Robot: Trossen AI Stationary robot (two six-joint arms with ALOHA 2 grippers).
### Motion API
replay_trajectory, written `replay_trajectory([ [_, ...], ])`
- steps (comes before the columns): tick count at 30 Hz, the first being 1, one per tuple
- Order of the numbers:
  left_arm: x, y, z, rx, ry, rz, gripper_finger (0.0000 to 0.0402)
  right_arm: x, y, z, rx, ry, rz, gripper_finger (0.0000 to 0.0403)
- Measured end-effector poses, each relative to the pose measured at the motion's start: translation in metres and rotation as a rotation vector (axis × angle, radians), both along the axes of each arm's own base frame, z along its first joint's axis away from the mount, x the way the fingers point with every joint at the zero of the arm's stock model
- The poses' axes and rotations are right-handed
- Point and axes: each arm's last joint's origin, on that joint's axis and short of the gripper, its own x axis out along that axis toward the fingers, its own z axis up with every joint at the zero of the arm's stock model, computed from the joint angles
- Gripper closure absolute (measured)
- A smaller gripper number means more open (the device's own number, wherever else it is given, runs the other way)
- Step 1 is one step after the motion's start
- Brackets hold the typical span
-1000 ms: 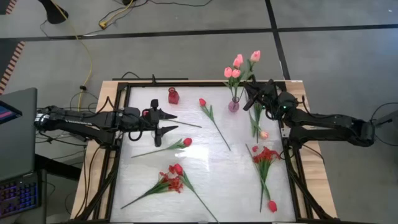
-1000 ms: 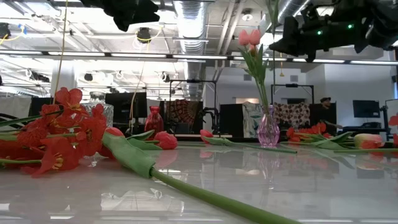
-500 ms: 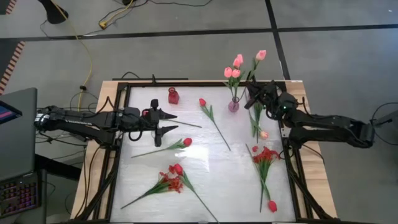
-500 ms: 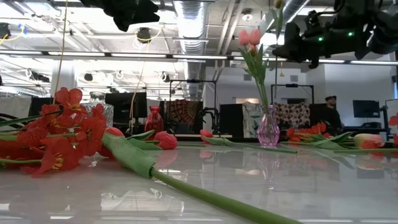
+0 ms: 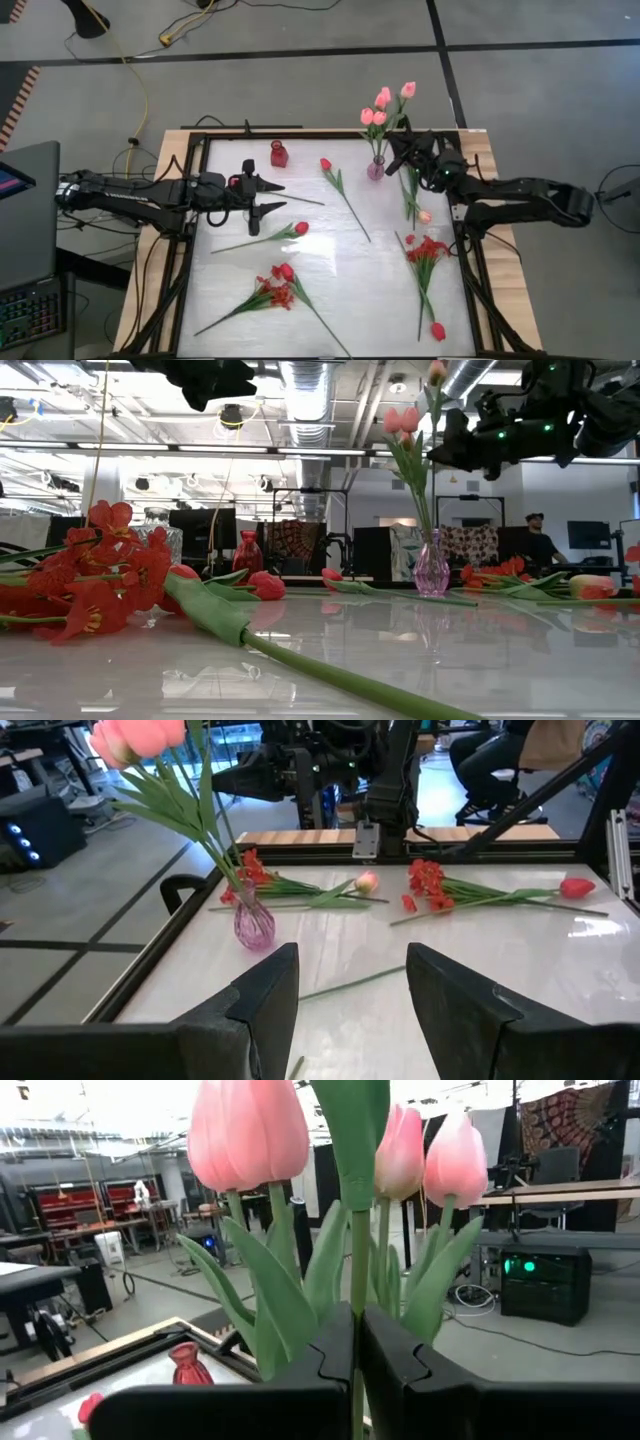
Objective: Sort flowers into vase by color
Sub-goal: Put the pink tulip into the purple vase
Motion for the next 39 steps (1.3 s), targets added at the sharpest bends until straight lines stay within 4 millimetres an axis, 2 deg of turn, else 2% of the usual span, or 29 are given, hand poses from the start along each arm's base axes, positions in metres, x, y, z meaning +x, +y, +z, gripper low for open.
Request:
replay_trajectory([
  [12,0.000,0.000,0.000,-0.001,0.002,0.000,0.0226,0.001,0.000,-0.003,0.018,0.025,0.004,0.0366],
  [28,-0.001,0.000,-0.004,-0.018,0.037,-0.002,0.0226,0.016,-0.010,-0.030,0.084,0.088,-0.046,0.0366],
  [39,-0.001,0.000,-0.004,-0.018,0.040,-0.001,0.0226,0.017,-0.008,-0.031,0.076,0.115,-0.036,0.0366],
])
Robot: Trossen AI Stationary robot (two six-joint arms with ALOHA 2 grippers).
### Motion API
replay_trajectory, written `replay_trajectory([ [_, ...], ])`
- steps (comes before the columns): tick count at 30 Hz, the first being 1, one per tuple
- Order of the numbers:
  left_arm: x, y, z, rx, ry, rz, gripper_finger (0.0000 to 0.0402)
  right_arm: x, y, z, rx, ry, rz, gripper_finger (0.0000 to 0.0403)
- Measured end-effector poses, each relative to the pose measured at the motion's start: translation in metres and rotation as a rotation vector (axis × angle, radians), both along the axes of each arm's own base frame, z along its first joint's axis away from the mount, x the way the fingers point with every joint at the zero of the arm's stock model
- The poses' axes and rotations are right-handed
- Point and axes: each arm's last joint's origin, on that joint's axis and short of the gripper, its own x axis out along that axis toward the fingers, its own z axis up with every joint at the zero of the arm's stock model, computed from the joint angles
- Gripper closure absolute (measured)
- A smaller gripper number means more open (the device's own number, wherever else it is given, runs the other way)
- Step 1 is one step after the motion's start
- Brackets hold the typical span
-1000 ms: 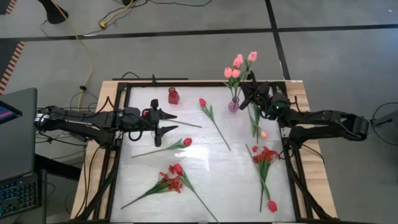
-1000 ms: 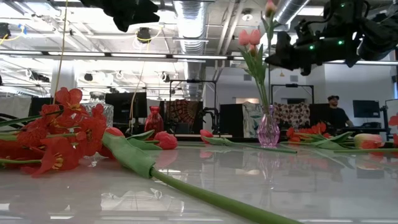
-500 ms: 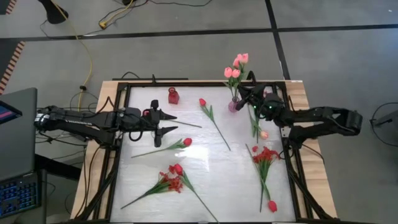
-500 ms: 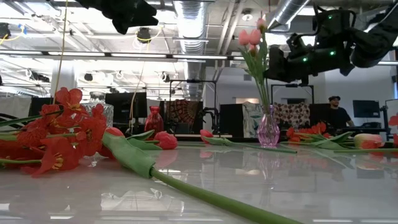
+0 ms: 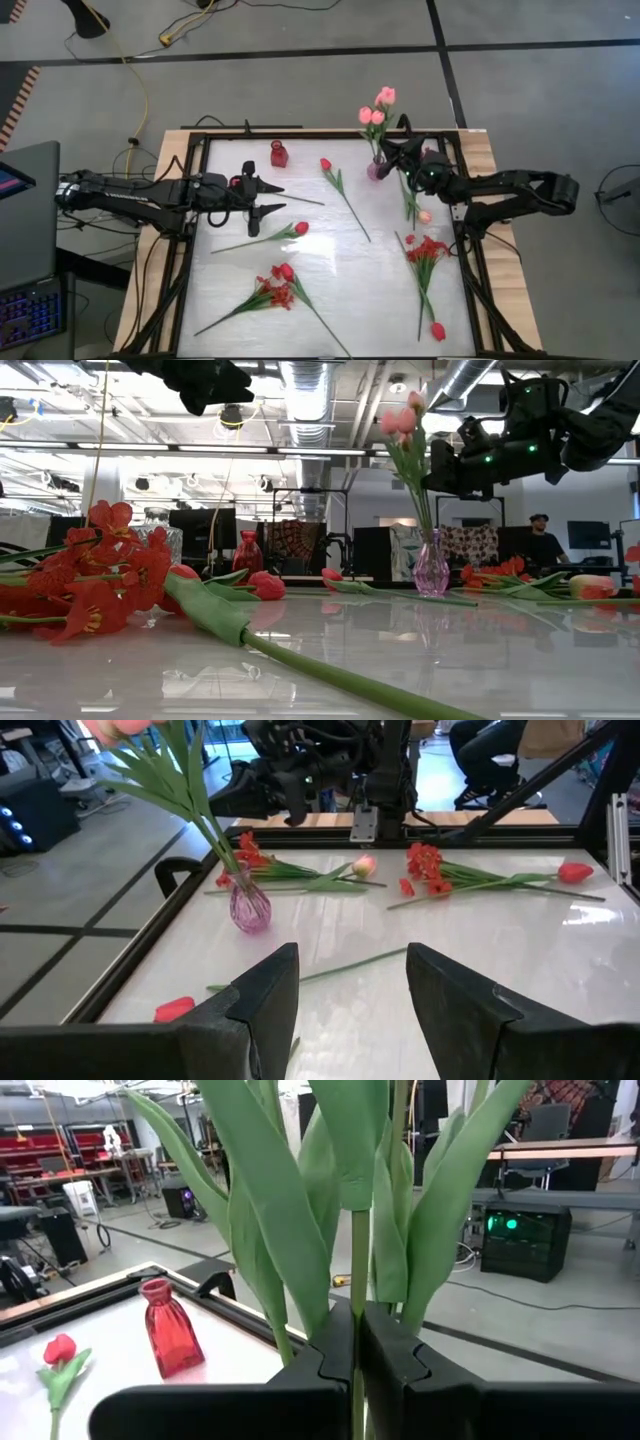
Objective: Sort flowers into vase by color
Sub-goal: Put the pink tulip into the purple vase
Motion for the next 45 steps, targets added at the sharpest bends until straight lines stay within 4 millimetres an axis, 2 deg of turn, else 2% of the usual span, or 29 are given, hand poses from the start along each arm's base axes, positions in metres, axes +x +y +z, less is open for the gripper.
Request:
replay_trajectory([
  [14,0.0000,0.0000,0.0000,-0.003,-0.001,0.002,0.0226,0.0020,0.0034,-0.0035,0.007,0.043,0.018,0.0366],
  [22,-0.0001,0.0000,0.0001,-0.003,-0.001,0.002,0.0226,0.0054,0.0099,-0.0044,-0.015,0.079,0.051,0.0350],
  [38,0.0000,0.0000,0.0000,-0.009,-0.002,0.004,0.0226,0.0052,0.0097,-0.0048,-0.073,0.148,0.045,0.0345],
  [41,0.0000,0.0000,0.0000,-0.010,-0.002,0.004,0.0226,0.0052,0.0097,-0.0048,-0.080,0.156,0.045,0.0331],
  [45,0.0000,0.0001,0.0001,-0.005,-0.002,0.003,0.0226,0.0052,0.0097,-0.0053,-0.080,0.162,0.044,0.0293],
])
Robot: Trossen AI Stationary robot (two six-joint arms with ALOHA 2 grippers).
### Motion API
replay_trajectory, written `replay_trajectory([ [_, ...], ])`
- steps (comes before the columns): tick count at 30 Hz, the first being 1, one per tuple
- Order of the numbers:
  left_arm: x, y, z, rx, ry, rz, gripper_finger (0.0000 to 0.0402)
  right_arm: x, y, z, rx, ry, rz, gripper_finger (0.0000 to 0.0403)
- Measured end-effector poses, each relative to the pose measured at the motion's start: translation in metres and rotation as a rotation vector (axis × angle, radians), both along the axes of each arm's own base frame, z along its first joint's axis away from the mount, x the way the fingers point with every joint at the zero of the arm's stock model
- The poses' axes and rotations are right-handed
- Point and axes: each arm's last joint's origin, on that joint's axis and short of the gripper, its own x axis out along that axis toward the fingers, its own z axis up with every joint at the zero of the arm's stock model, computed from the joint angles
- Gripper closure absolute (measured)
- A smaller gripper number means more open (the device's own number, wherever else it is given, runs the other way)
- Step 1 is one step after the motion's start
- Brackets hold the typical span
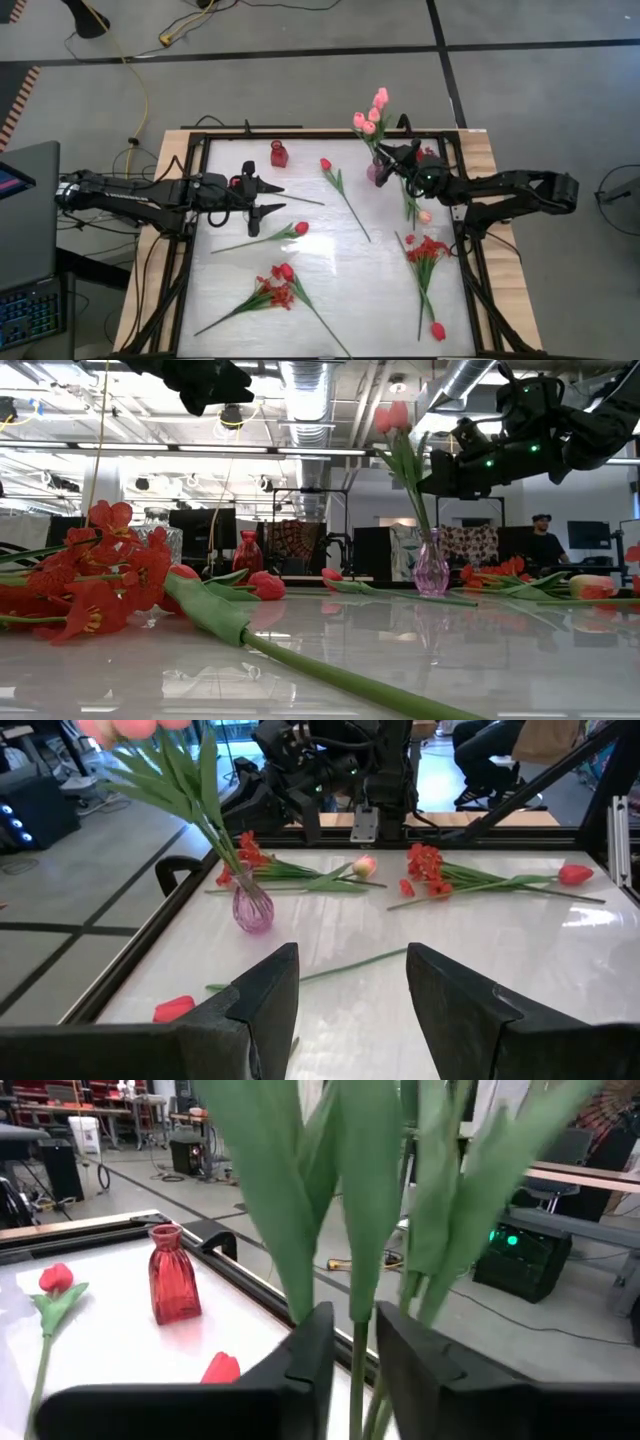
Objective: Sort flowers into vase by color
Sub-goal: Put the pink tulip into the purple vase, then adjust the purple vase
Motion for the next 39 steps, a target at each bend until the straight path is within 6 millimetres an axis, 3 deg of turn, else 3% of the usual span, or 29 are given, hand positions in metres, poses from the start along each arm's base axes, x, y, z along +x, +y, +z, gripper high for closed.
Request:
replay_trajectory([
  [8,0.000,0.000,0.000,0.004,-0.002,-0.001,0.0226,0.000,0.001,-0.002,0.008,0.022,-0.045,0.0192],
  [13,0.000,0.000,0.000,0.002,-0.001,-0.007,0.0226,0.005,0.007,0.005,-0.008,0.128,-0.008,0.0159],
  [18,0.000,-0.001,0.000,0.000,-0.005,-0.024,0.0226,0.009,0.016,0.020,0.029,0.255,-0.016,0.0157],
  [26,0.000,-0.001,0.001,0.004,-0.009,-0.019,0.0226,0.004,0.032,0.040,0.119,0.281,0.022,0.0158],
  [32,0.000,-0.001,0.001,0.008,-0.007,-0.024,0.0226,0.008,0.041,0.034,0.163,0.298,0.087,0.0158],
  [39,0.000,0.000,0.000,0.030,0.000,-0.013,0.0226,0.040,0.043,0.016,0.157,0.471,0.207,0.0158],
])
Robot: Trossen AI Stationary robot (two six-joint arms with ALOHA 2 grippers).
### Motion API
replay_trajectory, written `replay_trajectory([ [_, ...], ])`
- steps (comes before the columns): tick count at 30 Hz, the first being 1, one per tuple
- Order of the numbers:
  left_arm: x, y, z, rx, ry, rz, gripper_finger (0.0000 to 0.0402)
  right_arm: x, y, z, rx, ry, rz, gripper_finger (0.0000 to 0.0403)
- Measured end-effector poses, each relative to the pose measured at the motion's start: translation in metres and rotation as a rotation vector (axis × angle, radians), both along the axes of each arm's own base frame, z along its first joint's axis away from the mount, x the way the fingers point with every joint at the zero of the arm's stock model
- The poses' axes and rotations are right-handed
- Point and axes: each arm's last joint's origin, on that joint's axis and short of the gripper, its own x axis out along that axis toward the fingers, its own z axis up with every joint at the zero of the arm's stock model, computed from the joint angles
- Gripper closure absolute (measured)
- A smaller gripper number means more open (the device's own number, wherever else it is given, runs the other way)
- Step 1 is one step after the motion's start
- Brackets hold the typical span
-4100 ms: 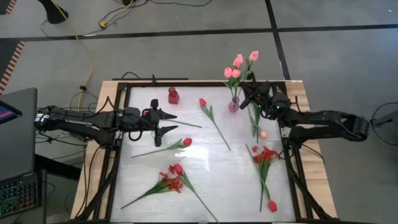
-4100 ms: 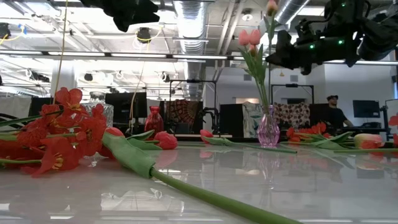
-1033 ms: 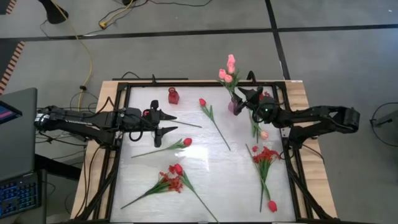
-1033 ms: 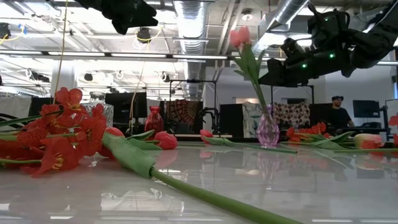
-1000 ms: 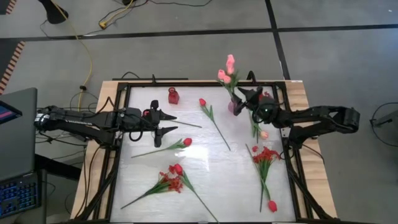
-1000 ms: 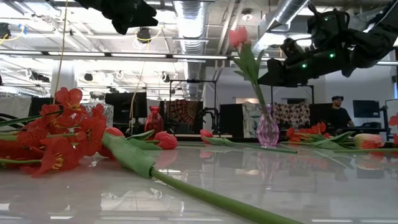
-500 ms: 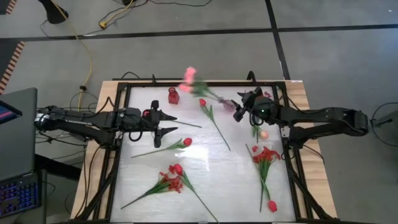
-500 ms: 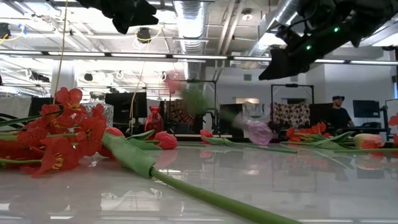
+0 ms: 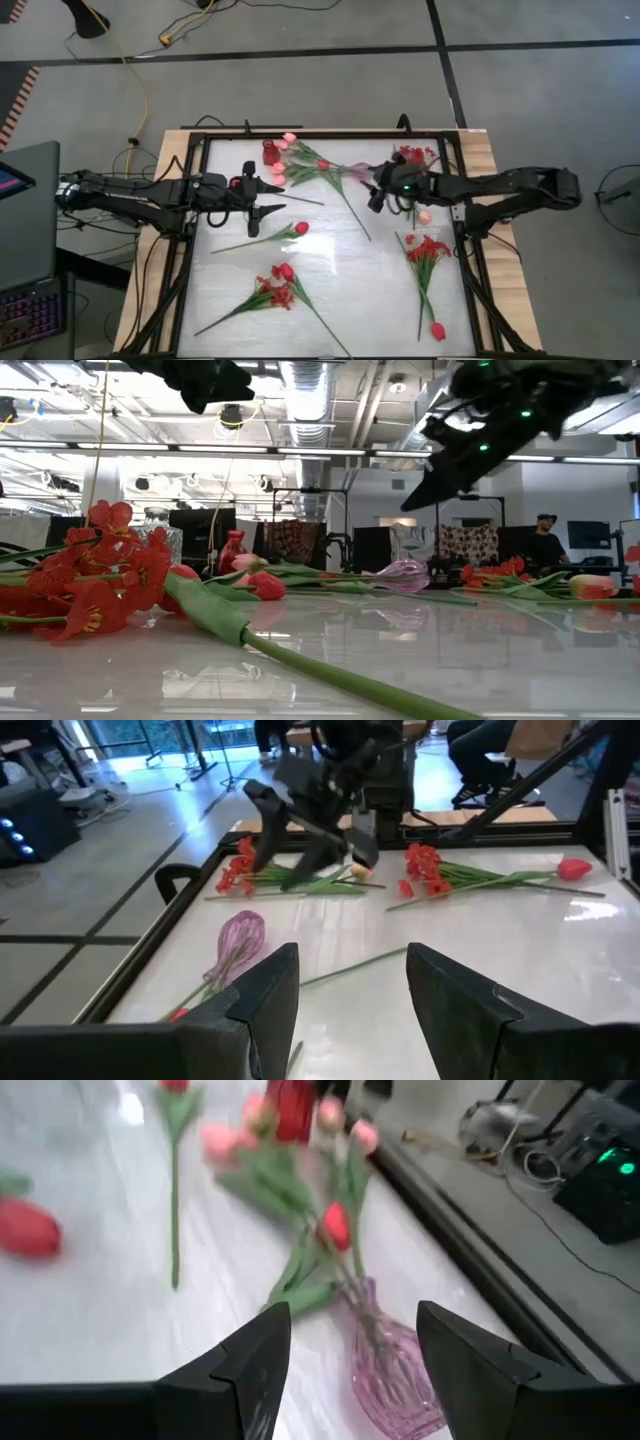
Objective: Sort flowers into vase by color
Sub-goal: Adjust the purple vase
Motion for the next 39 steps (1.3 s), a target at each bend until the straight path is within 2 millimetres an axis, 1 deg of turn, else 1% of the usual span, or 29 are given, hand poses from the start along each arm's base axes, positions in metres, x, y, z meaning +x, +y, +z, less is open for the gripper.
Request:
replay_trajectory([
  [2,0.000,0.000,0.000,0.000,0.000,0.004,0.0226,0.014,-0.004,0.003,0.013,0.085,0.001,0.0158],
  [4,0.000,0.000,0.000,0.000,0.001,0.004,0.0226,0.029,-0.009,0.010,0.019,0.180,0.008,0.0158],
  [8,0.000,0.002,-0.001,0.000,0.014,0.012,0.0226,0.057,-0.025,0.020,0.039,0.364,0.069,0.0158],
  [11,-0.001,0.007,-0.004,-0.004,0.044,0.024,0.0226,0.076,-0.042,0.021,0.094,0.474,0.121,0.0159],
  [16,-0.003,0.017,-0.007,-0.040,0.081,0.013,0.0226,0.097,-0.070,0.010,0.133,0.638,0.127,0.0159],
  [18,-0.005,0.022,-0.008,-0.049,0.088,-0.003,0.0226,0.104,-0.078,0.006,0.139,0.673,0.134,0.0159],
  [21,-0.009,0.028,-0.007,-0.058,0.096,-0.008,0.0226,0.113,-0.084,0.000,0.163,0.724,0.177,0.0159],
  [28,-0.012,0.037,-0.007,-0.013,0.104,0.000,0.0226,0.128,-0.107,-0.019,0.217,0.769,0.169,0.0159],
  [32,-0.013,0.041,-0.010,-0.001,0.109,0.003,0.0226,0.130,-0.119,-0.032,0.244,0.809,0.154,0.0159],
  [39,-0.015,0.049,-0.019,-0.011,0.131,0.004,0.0226,0.130,-0.126,-0.044,0.312,0.834,0.173,0.0159],
])
